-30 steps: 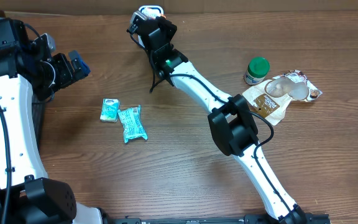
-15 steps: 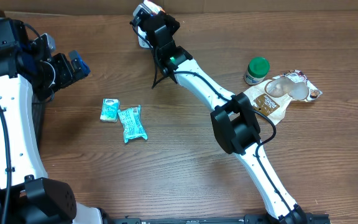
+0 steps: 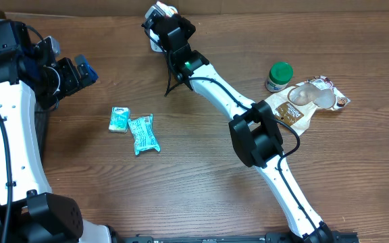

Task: Scan the item barcode
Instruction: 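Hold the orange pack in front of the scanner with the right gripper, then carry the orange pack right and drop it near the jar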

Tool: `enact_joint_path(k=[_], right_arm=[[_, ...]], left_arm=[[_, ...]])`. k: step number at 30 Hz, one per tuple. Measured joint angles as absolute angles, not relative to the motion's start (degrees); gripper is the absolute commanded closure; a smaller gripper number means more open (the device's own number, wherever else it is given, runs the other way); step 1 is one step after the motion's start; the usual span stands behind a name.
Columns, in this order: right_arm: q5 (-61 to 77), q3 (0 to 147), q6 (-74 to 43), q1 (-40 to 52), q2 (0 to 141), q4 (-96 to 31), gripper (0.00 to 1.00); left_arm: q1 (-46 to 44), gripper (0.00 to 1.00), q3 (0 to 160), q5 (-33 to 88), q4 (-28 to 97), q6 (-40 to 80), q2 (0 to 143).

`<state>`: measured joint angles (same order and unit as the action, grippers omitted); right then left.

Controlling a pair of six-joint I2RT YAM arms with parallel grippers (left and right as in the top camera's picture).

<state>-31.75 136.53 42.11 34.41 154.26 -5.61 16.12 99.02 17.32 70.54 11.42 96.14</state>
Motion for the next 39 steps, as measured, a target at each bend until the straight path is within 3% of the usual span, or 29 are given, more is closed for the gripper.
enact_joint_path(k=[5,10,14,22,27,32,39], right_arm=[[-32.23,136.53,42.46,34.54,154.26,-6.68,0.96],[-32.42,136.46,36.6,34.54,152.29,-15.66,0.96],[-30.74,136.05,24.77,34.65,145.01,-31.83,0.96],[-19.68,136.66,-4.99,33.28,117.08,-67.53,0.96],[-16.08,138.04,-17.21,25.93,106.08,-83.85,0.96],[-13.93,137.51,-26.65,16.08,106.87,-94.43,0.96],[-10.72,129.43,-32.97,4.73,109.21,-96.07,0.96]], left_arm=[[16.12,0.0,99.02,17.34,70.54,11.42,96.14],[16.12,0.01,99.02,17.34,70.57,11.42,96.14],[16.12,0.01,99.02,17.34,70.57,11.42,96.14],[16.12,0.0,99.02,17.34,70.54,11.42,96.14],[16.12,0.0,99.02,17.34,70.57,11.42,96.14],[16.12,0.01,99.02,17.34,70.57,11.42,96.14],[16.12,0.0,99.02,17.34,70.54,11.42,96.14]])
